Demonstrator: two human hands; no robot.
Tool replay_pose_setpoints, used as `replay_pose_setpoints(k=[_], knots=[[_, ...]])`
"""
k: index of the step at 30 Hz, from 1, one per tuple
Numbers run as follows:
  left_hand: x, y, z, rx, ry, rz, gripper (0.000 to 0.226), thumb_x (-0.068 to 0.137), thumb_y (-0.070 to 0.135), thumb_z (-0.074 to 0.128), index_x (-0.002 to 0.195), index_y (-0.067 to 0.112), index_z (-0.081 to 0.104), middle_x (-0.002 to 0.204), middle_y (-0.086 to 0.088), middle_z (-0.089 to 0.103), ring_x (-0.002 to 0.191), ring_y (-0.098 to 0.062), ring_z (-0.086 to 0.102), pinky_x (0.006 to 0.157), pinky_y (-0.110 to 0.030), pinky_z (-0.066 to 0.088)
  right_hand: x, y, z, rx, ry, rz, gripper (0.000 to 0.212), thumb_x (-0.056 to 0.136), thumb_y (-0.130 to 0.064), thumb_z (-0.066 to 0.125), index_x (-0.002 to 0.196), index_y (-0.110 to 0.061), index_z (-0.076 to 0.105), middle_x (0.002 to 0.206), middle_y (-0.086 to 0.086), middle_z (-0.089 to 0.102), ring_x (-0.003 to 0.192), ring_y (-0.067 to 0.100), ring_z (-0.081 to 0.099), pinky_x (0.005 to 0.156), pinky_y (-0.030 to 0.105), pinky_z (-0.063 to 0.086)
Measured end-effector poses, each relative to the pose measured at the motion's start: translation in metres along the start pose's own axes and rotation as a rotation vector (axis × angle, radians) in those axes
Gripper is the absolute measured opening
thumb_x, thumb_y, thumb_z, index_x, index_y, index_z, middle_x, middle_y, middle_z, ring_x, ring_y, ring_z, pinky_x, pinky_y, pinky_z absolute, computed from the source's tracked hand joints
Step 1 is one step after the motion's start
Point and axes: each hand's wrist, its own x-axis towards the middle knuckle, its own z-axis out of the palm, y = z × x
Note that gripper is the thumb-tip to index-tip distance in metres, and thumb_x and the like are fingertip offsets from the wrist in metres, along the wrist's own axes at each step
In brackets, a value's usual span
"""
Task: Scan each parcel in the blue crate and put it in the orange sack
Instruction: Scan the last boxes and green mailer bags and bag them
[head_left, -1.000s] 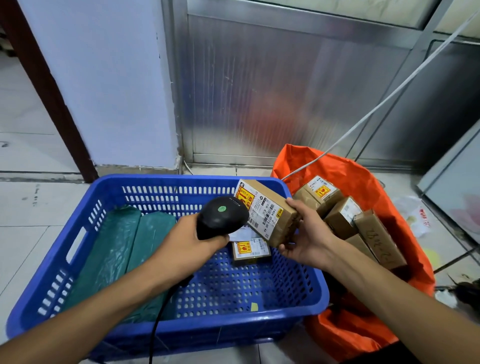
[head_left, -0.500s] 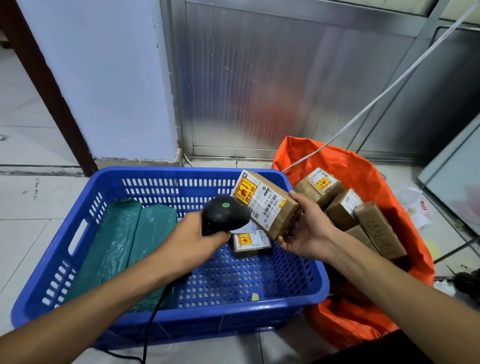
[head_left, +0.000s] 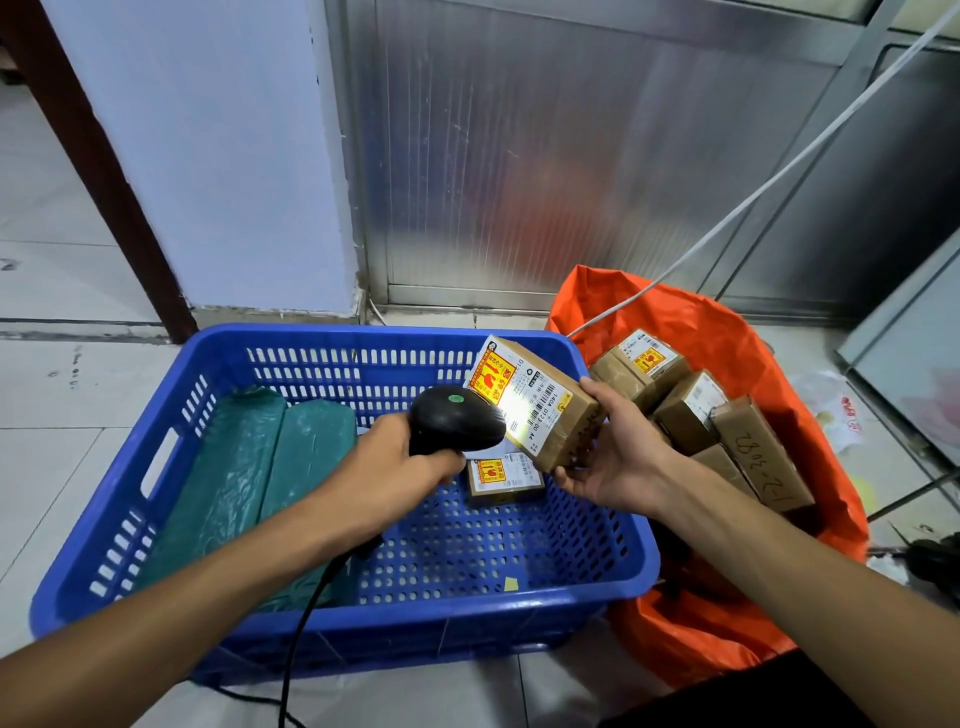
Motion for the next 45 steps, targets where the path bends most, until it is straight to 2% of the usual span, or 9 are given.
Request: replay_pose_setpoints(k=[4, 12, 15, 22, 26, 31, 34, 39, 45], knots=[[0.002, -0.003, 0.000, -0.014, 0.021, -0.004, 0.002, 0.085, 0.013, 0.070, 0.087, 0.012, 0.071, 0.077, -0.024, 0.068, 0.062, -0.017, 0.058, 0.067, -0.033, 0.048, 0.001, 0.001, 0.000, -0.005, 0.001, 0.002, 0.044, 0.089, -0.058, 0.060, 0.111, -0.020, 0.066, 0.104, 0.012, 0.066, 0.092, 0.030, 0.063, 0.061, 0.030, 0.049], [0.003, -0.006, -0.003, 0.031, 0.094, -0.042, 0.021, 0.072, 0.024, 0.068, 0.083, 0.007, 0.073, 0.073, -0.023, 0.069, 0.059, -0.021, 0.060, 0.070, -0.055, 0.056, 0.006, 0.002, -0.003, -0.009, 0.001, 0.002, 0.045, 0.087, -0.060, 0.061, 0.110, -0.022, 0.067, 0.113, 0.012, 0.066, 0.095, 0.031, 0.064, 0.059, 0.029, 0.051], [0.004, -0.006, -0.003, 0.049, 0.108, -0.041, 0.011, 0.079, 0.018, 0.070, 0.082, 0.007, 0.073, 0.074, -0.022, 0.070, 0.060, -0.022, 0.061, 0.072, -0.055, 0.056, 0.007, 0.003, -0.003, -0.008, 0.001, 0.004, 0.045, 0.087, -0.059, 0.061, 0.110, -0.022, 0.067, 0.114, 0.013, 0.066, 0.096, 0.031, 0.064, 0.059, 0.029, 0.052], [0.000, -0.003, -0.003, 0.049, 0.096, -0.068, 0.028, 0.066, 0.030, 0.064, 0.084, 0.011, 0.073, 0.073, -0.018, 0.071, 0.059, -0.021, 0.062, 0.070, -0.054, 0.057, 0.008, 0.003, -0.003, -0.012, 0.009, 0.010, 0.044, 0.088, -0.059, 0.061, 0.108, -0.021, 0.067, 0.113, 0.013, 0.066, 0.096, 0.032, 0.063, 0.057, 0.028, 0.053], [0.001, -0.004, -0.002, 0.067, 0.106, -0.052, 0.012, 0.076, 0.020, 0.069, 0.083, 0.011, 0.073, 0.072, -0.019, 0.071, 0.059, -0.022, 0.062, 0.068, -0.055, 0.057, 0.009, 0.003, -0.004, -0.009, 0.021, 0.010, 0.044, 0.088, -0.059, 0.061, 0.108, -0.021, 0.067, 0.117, 0.014, 0.066, 0.099, 0.032, 0.063, 0.057, 0.029, 0.052], [-0.001, -0.003, -0.002, 0.073, 0.108, -0.048, 0.022, 0.069, 0.027, 0.066, 0.081, 0.010, 0.072, 0.072, -0.021, 0.070, 0.059, -0.023, 0.061, 0.066, -0.055, 0.056, 0.012, 0.004, -0.007, -0.010, 0.052, 0.003, 0.048, 0.087, -0.060, 0.061, 0.114, -0.021, 0.067, 0.118, 0.015, 0.067, 0.100, 0.034, 0.064, 0.057, 0.030, 0.053], [0.000, -0.004, -0.001, 0.082, 0.100, -0.034, 0.007, 0.079, 0.015, 0.070, 0.080, 0.009, 0.072, 0.074, -0.024, 0.069, 0.059, -0.023, 0.059, 0.067, -0.056, 0.056, 0.013, 0.004, -0.008, -0.017, 0.100, -0.008, 0.050, 0.087, -0.059, 0.063, 0.119, -0.020, 0.068, 0.122, 0.017, 0.067, 0.102, 0.035, 0.065, 0.058, 0.031, 0.053], [-0.002, -0.001, 0.000, 0.064, 0.100, -0.028, 0.016, 0.070, 0.021, 0.068, 0.076, 0.007, 0.071, 0.072, -0.024, 0.069, 0.057, -0.021, 0.057, 0.066, -0.056, 0.055, 0.015, 0.005, -0.010, -0.014, 0.145, -0.009, 0.049, 0.087, -0.056, 0.063, 0.121, -0.021, 0.067, 0.109, 0.015, 0.068, 0.098, 0.032, 0.067, 0.060, 0.034, 0.052], [0.000, -0.004, 0.001, 0.086, 0.092, 0.008, 0.008, 0.081, 0.006, 0.070, 0.077, 0.013, 0.070, 0.079, -0.027, 0.070, 0.059, -0.022, 0.058, 0.061, -0.039, 0.051, 0.015, 0.004, -0.010, -0.025, 0.129, -0.024, 0.041, 0.088, -0.056, 0.063, 0.108, -0.020, 0.066, 0.105, 0.014, 0.068, 0.092, 0.032, 0.066, 0.062, 0.034, 0.053]])
